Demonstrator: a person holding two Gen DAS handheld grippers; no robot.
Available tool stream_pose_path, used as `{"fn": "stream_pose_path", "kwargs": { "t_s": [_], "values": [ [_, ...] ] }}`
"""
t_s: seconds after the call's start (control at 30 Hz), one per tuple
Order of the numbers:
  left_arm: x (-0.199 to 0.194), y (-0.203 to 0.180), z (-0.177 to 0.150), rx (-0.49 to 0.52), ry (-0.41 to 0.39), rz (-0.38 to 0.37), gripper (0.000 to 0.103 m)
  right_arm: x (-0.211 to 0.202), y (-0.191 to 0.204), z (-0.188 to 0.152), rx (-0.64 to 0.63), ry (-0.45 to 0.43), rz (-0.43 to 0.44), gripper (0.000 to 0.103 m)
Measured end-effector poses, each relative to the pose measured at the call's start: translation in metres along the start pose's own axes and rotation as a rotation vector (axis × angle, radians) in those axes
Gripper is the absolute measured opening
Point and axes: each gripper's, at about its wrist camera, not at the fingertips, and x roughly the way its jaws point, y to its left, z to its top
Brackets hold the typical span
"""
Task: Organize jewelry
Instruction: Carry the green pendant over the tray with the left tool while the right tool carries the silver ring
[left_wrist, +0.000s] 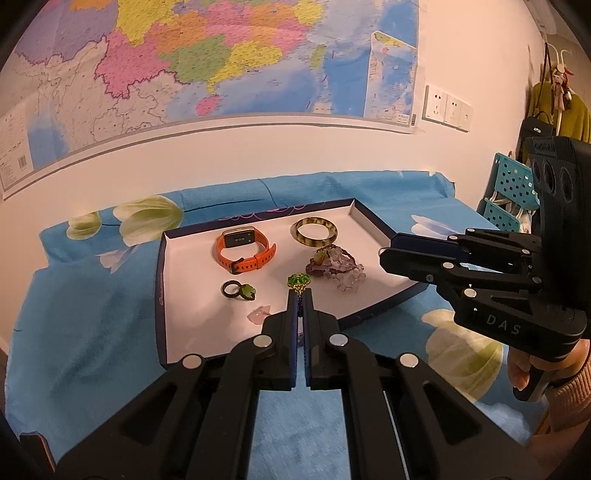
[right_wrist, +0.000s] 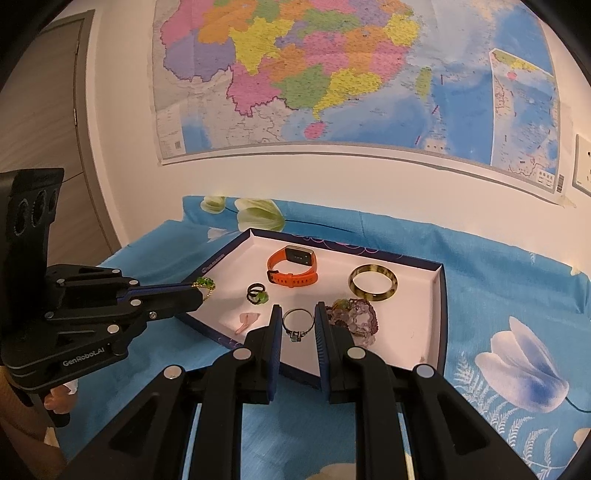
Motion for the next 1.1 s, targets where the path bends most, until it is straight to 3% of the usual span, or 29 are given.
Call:
{"fn": "stream_pose_path", "kwargs": {
  "t_s": [1.1],
  "values": [
    [0.022,0.018,0.005,-0.027,0.018,0.037,0.003,0.021,-0.013,0.007,0.026,0.018,-0.023,0.016]
  ]
}}
